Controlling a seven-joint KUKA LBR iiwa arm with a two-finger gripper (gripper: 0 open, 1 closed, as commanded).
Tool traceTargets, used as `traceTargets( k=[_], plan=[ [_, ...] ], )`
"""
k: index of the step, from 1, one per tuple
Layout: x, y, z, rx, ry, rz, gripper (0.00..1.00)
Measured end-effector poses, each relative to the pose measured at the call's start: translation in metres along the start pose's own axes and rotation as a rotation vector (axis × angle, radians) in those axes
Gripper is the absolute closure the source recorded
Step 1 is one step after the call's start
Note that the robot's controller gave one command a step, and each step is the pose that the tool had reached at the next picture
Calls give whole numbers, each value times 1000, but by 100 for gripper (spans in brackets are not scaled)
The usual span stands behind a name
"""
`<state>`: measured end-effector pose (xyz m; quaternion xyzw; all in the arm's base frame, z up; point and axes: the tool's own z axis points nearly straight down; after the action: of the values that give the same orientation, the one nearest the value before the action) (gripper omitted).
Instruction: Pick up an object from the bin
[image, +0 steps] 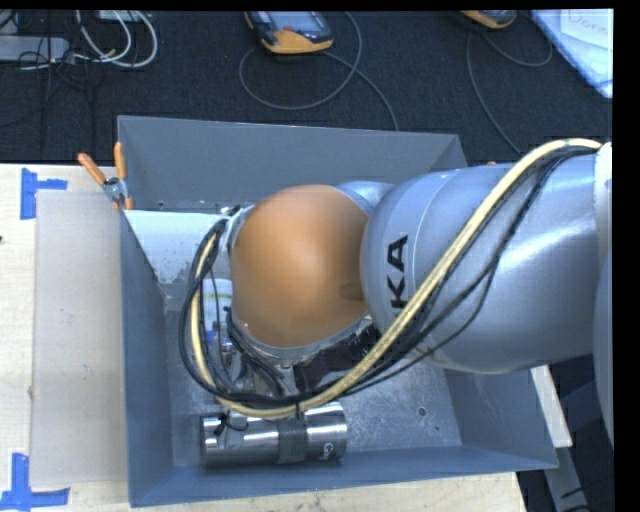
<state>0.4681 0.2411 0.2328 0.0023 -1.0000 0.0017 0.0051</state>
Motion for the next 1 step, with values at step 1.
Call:
traceTargets(
  k=[1],
  plan=[
    [-2,-2,-4,-2,-7,6,0]
  ],
)
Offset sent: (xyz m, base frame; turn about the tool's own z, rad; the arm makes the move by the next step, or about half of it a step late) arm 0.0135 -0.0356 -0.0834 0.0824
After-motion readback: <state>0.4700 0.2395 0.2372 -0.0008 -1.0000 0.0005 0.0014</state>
